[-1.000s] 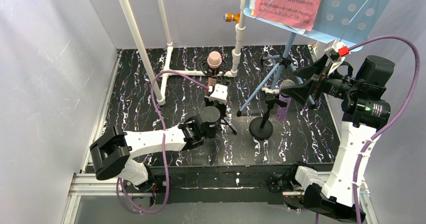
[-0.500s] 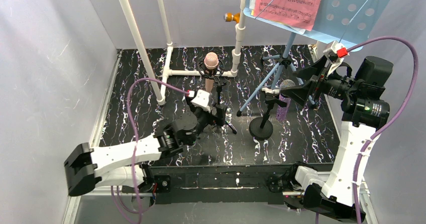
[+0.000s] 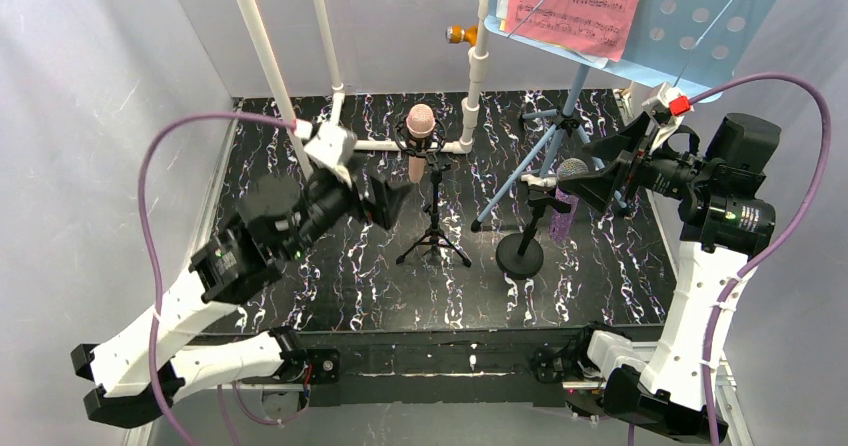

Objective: Pack up the instrument practice props
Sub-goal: Move the microphone stand with the microphone to the center of the board, then remove the microphone from the microphone stand.

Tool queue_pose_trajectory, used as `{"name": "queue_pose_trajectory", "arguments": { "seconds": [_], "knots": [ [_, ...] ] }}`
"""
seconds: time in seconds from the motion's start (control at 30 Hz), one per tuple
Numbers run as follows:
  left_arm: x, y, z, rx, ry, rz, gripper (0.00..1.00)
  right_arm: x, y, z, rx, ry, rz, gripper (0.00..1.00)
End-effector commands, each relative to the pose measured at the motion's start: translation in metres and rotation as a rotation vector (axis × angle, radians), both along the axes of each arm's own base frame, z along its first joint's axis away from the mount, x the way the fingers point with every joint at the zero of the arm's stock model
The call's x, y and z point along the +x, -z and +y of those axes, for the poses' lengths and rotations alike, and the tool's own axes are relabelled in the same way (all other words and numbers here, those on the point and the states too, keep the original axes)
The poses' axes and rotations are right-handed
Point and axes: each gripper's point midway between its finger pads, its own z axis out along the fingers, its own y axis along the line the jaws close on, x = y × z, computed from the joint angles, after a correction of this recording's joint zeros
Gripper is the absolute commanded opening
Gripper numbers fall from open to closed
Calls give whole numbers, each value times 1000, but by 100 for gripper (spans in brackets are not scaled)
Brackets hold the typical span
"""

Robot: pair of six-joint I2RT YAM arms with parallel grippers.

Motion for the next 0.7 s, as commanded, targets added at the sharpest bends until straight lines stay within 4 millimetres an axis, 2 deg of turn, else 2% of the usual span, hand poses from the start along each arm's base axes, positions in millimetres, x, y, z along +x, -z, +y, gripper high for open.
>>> {"name": "queue_pose_trajectory", "arguments": {
  "seconds": [0.0, 0.17, 0.27, 0.4, 0.67],
  "knots": [
    [15, 7, 3, 99, 20, 146, 98, 1, -1, 0, 7, 1, -7, 100],
    [54, -20, -8, 71, -23, 199, 98, 0, -2, 1, 8, 5, -5, 100],
    [70, -34, -20, 72, -36, 204, 98, 0, -2, 1, 7, 6, -6, 100],
    [92, -32, -25, 102, -100, 215, 98, 0, -1, 1, 8, 7, -2, 100],
    [115, -23, -26, 172, -195, 219, 98, 1, 0, 0, 9, 7, 3, 100]
  ]
}}
